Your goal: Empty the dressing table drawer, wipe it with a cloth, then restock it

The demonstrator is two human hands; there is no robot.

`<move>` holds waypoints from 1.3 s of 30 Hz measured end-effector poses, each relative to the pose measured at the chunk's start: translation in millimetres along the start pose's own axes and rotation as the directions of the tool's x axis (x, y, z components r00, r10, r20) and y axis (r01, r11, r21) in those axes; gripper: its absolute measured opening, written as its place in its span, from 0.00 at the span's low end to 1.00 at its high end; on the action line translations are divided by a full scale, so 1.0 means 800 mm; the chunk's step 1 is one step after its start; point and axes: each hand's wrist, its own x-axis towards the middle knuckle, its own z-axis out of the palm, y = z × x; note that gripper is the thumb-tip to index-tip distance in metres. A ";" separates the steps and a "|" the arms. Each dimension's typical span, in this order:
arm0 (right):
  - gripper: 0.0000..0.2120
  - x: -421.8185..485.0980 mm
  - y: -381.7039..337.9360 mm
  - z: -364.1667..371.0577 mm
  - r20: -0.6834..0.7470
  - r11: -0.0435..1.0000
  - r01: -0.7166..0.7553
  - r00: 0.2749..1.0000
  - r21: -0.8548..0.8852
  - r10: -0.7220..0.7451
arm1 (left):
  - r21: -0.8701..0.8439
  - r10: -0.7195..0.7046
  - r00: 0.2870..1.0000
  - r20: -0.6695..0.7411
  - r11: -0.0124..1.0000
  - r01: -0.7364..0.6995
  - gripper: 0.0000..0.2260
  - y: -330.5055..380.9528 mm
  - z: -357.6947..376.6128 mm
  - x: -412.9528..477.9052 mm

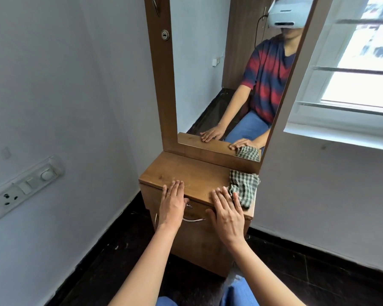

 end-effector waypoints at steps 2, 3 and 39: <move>0.23 0.001 0.000 0.006 -0.056 1.000 0.000 0.998 -0.005 -0.001 | 0.025 -0.011 1.000 -0.018 1.000 0.012 0.26 0.001 0.001 0.001; 0.22 0.001 0.001 0.009 -0.084 1.000 0.005 0.996 -0.012 -0.006 | 0.050 -0.007 1.000 -0.019 0.999 0.008 0.26 0.000 0.001 0.001; 0.31 0.187 0.011 -0.076 -0.195 0.988 -0.038 0.978 0.147 0.067 | -0.198 0.091 0.934 -0.347 0.966 -0.168 0.25 0.005 -0.105 0.148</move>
